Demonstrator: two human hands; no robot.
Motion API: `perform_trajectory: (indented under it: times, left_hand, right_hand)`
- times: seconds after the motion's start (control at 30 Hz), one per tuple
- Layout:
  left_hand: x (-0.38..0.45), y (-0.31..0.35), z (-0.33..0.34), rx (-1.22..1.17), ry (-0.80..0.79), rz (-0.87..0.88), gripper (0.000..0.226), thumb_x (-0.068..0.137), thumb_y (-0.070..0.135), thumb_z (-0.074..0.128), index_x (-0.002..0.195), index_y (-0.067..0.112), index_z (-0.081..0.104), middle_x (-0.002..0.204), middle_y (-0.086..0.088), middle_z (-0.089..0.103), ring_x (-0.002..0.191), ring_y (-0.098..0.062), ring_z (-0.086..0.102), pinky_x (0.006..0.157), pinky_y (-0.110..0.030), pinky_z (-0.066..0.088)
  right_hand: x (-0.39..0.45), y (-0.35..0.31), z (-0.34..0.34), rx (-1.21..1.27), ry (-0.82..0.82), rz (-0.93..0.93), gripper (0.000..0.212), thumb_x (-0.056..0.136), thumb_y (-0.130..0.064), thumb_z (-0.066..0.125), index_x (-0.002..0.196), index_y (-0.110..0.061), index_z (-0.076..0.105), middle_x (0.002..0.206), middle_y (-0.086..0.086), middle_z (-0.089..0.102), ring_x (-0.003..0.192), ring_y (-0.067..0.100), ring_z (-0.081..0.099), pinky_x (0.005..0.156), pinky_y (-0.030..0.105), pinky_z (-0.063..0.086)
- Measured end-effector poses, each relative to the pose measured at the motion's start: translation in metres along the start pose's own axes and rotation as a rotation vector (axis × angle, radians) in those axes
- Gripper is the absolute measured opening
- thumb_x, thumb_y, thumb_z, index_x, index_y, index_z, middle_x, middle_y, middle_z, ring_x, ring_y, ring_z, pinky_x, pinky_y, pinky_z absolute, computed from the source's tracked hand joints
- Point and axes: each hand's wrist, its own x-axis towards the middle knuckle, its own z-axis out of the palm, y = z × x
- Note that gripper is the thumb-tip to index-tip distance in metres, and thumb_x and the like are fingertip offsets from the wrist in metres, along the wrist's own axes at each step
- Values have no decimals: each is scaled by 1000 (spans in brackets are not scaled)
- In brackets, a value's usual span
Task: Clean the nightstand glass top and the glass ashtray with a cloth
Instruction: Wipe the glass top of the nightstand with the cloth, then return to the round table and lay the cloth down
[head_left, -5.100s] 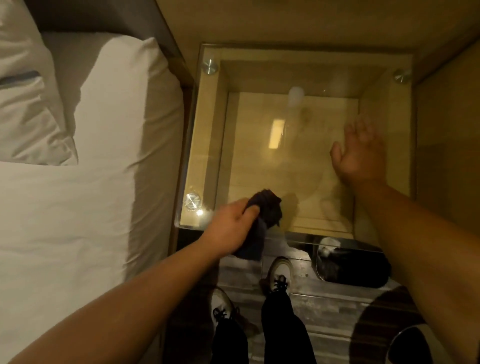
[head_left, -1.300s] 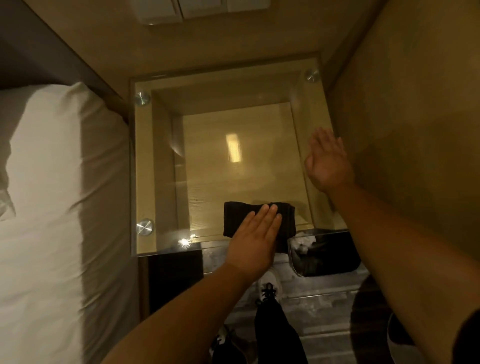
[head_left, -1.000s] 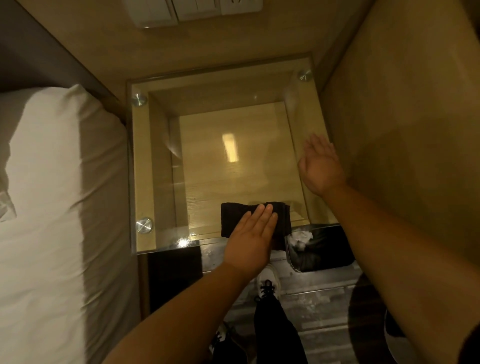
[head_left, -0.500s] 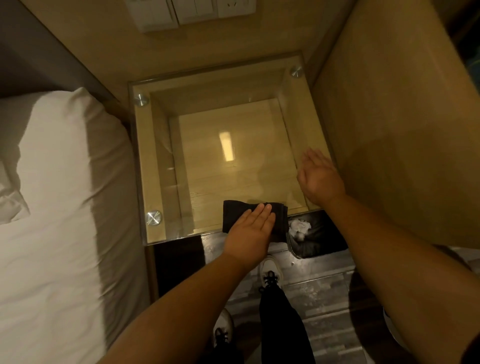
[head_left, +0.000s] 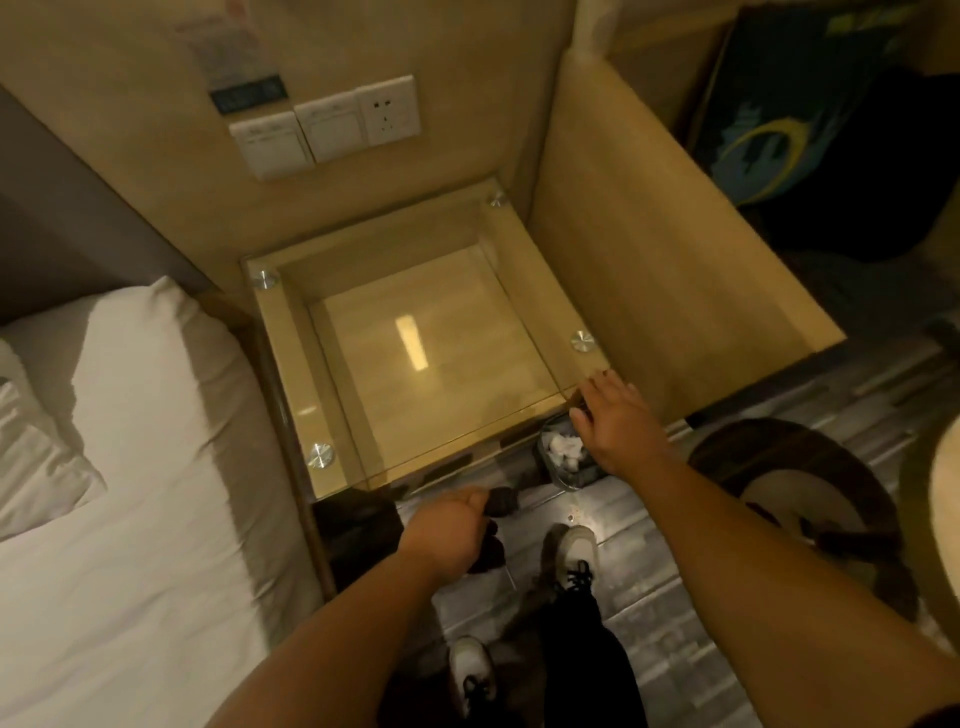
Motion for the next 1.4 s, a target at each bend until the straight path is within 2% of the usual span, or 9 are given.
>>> perform_trajectory:
  times: [0.17,0.27,0.4,0.47,0.8,0.97,1.07,1.23,1.4]
  left_hand:
    - [-28,18,-35,89,183,90,46,96,26,44,142,21,36,150,-4,36,132,-24,37,111,-36,26]
    - [-36,30,-62,152,264,126,49,97,27,42,144,19,32,151,-6,35,131,-27,38,110,-38,28]
    - [-34,49,-76,210,313,143,52,98,27,45,146,21,28,155,-4,29,139,-27,30,114,-35,13]
    - [-30,61,-76,236,308,164,53,97,26,47,146,22,28,155,-3,28,140,-28,28,112,-34,9]
    - [-2,174,-37,369,219,430,47,98,25,43,143,16,36,154,-6,31,139,-25,29,115,-35,15]
    - [15,247,-7,424,144,551,54,97,21,46,147,17,27,157,-4,22,144,-22,19,117,-35,10]
    - [22,300,15,465,100,634,55,94,21,49,145,11,30,154,-9,28,140,-26,27,117,-36,13]
    - [32,388,55,510,66,760,46,87,19,52,132,11,43,140,-11,45,120,-29,45,103,-37,32]
    - [48,469,106,558,23,859,49,96,21,40,144,12,33,154,-8,29,142,-21,23,117,-36,12]
  right_hand:
    - [-51,-9,-11,-50,-51,22,59,100,-44,29,150,-14,22,159,7,18,147,24,9,117,38,5]
    - [-70,-13,-22,-59,-34,50,60,100,-45,28,151,-15,20,160,6,15,147,22,6,118,38,2]
    - [-91,-7,-37,-79,-4,92,62,99,-47,25,152,-16,16,161,4,11,148,21,3,117,38,1]
    - [-104,0,-43,-78,7,123,62,99,-47,24,152,-16,14,161,5,9,148,22,2,117,38,1]
    - [-211,93,-55,-43,123,335,62,99,-48,24,151,-15,17,160,6,14,148,22,6,118,38,4]
    - [-270,150,-53,-36,152,492,62,98,-49,23,151,-17,19,160,4,15,147,22,7,116,37,2]
    - [-310,188,-54,-15,174,571,61,98,-48,25,150,-17,22,159,5,19,147,23,10,116,38,3]
    - [-369,252,-49,17,191,679,61,98,-46,29,150,-14,23,158,8,23,146,27,14,117,40,8]
    - [-421,325,-41,45,181,758,60,99,-44,32,150,-13,24,158,9,22,146,27,14,118,40,8]
